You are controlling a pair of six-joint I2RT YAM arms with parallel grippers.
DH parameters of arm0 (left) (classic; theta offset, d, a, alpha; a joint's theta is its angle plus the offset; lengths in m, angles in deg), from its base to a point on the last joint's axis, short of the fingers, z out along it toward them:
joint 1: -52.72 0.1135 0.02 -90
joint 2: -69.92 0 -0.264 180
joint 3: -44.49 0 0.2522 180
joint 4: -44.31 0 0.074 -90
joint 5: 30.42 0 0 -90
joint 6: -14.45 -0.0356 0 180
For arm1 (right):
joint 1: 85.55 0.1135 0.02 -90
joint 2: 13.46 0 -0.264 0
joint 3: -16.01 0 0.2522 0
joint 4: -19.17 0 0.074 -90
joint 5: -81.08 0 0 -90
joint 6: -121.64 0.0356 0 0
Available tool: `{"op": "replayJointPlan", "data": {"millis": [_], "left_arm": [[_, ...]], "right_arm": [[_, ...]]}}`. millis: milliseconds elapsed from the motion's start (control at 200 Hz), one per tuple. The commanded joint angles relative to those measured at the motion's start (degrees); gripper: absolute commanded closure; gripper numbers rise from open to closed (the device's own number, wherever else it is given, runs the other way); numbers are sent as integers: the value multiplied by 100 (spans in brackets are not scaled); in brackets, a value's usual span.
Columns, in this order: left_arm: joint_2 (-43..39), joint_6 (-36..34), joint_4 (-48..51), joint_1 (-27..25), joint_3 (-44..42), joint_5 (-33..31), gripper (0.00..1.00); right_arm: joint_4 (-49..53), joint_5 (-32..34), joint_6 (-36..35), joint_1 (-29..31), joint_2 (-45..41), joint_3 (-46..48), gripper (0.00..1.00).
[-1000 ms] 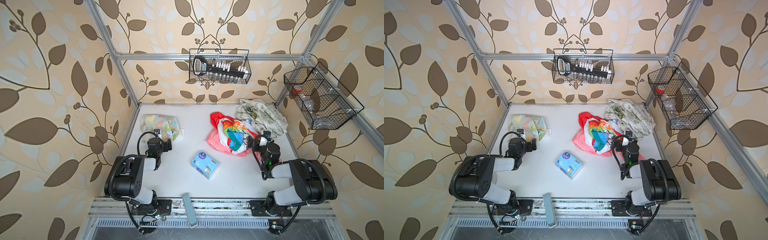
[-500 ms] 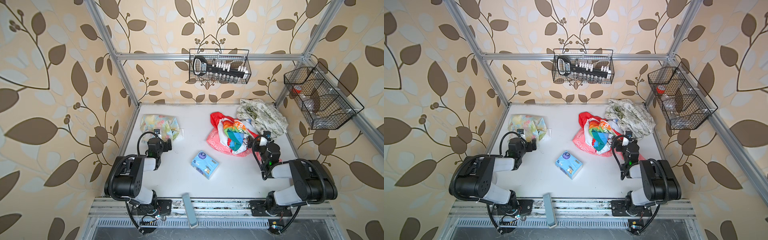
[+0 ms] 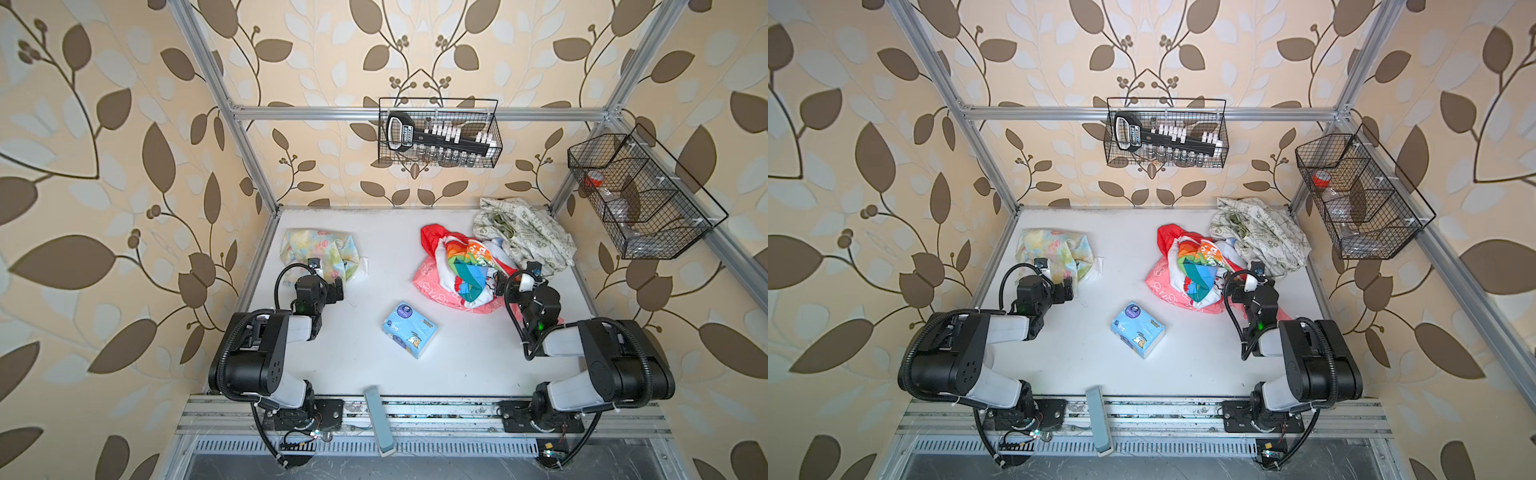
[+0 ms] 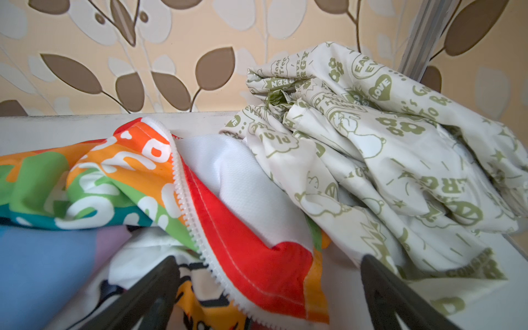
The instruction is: Pick out a specific cloth from the pile
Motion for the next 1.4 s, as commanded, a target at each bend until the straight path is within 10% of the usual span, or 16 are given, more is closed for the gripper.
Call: {"op": "replayJointPlan", "data": {"millis": [0, 1395], "left_arm": [[-28, 29, -106, 20, 103, 107, 1], [-28, 30, -108, 20, 105, 110, 1]], "right_arm": [[-136, -82, 63, -23, 51, -21, 0], [-136, -89, 62, -25, 50, -23, 0]]}}
